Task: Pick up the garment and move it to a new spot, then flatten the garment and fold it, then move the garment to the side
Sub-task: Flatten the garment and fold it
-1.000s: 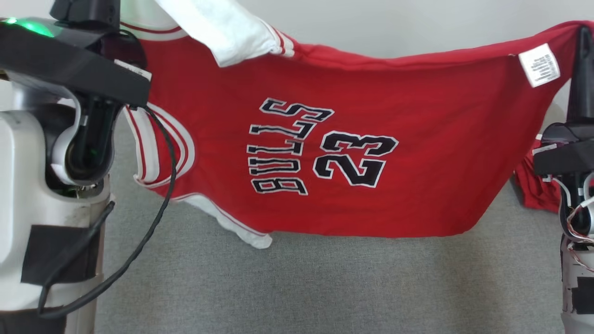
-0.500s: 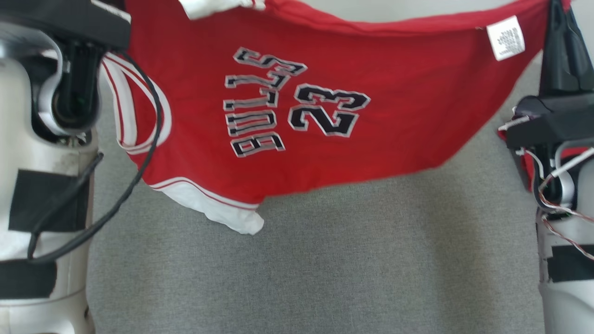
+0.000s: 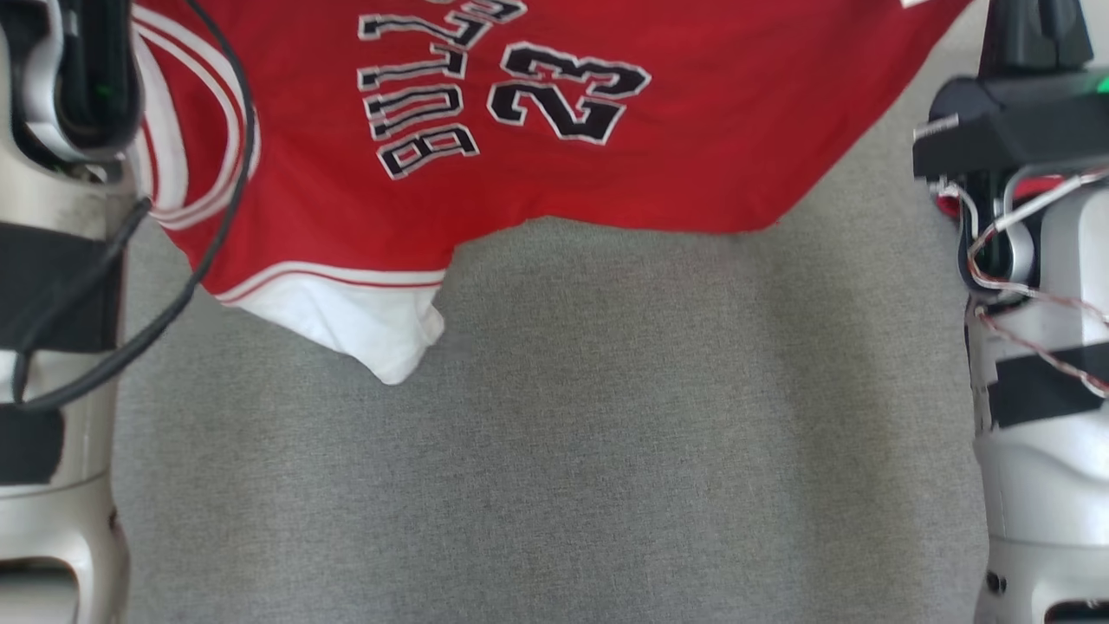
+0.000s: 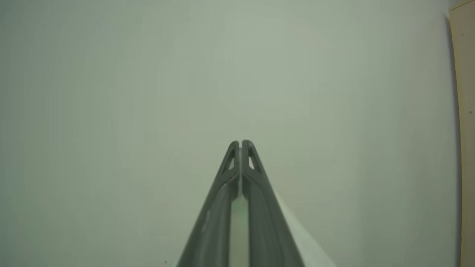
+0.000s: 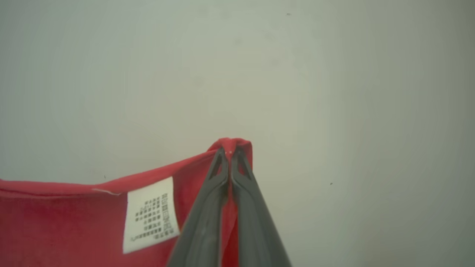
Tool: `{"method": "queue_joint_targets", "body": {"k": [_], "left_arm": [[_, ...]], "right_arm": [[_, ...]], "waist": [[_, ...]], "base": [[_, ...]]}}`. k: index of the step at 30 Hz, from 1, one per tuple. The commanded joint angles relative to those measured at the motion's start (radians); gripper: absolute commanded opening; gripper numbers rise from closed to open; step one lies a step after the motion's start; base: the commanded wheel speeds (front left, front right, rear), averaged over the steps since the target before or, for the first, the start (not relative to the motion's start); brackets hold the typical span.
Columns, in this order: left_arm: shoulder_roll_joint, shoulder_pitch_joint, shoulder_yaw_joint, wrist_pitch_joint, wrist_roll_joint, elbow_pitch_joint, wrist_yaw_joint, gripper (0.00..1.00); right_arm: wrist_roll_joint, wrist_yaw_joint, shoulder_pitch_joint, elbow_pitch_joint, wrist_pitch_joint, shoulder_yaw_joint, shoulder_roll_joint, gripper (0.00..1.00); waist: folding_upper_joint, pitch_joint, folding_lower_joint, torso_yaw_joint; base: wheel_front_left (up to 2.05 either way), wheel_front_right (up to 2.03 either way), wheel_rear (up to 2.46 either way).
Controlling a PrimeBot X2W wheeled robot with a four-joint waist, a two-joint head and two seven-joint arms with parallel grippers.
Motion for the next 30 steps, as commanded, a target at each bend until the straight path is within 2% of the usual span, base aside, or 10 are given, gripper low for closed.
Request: {"method": "queue_joint_targets", "body": {"k": [1,12,16,23,30], "left_arm": [[0.012,-0.024,-0.009,-0.017,0.015,0.01,-0.006,0.0],[0.053,-0.131,-0.083,-0.073,0.032,0.033,-0.006,0.0],[0.061,-0.18,-0.08,-0.084,0.05,0.025,-0.006,0.0],[0.036,-0.186,-0.031,-0.085,0.096,-0.064,-0.006,0.0],[0.037,-0.126,-0.085,-0.086,0.061,-0.092,-0.006,0.0]], "right_arm": [[-0.008,-0.002,-0.028,0.019,-0.018,0.005,0.008,0.0],[-0.042,-0.002,-0.17,0.118,-0.094,0.013,0.025,0.0],[-0.061,-0.002,-0.245,0.159,-0.115,0.008,0.028,0.0],[-0.094,-0.002,-0.29,0.124,-0.122,-0.014,0.041,0.0],[-0.12,-0.002,-0.224,0.099,-0.121,-0.022,0.037,0.0]], "waist": [[-0.0001,0.024,-0.0001,-0.008],[-0.0001,0.092,-0.0001,-0.03],[-0.0001,0.126,-0.0001,-0.035],[-0.0001,0.154,-0.0001,-0.036],[-0.0001,0.163,-0.0001,-0.026]], "base": [[0.0,0.0,0.0],[0.0,0.0,0.0],[0.0,0.0,0.0],[0.0,0.0,0.0],[0.0,0.0,0.0]]}}
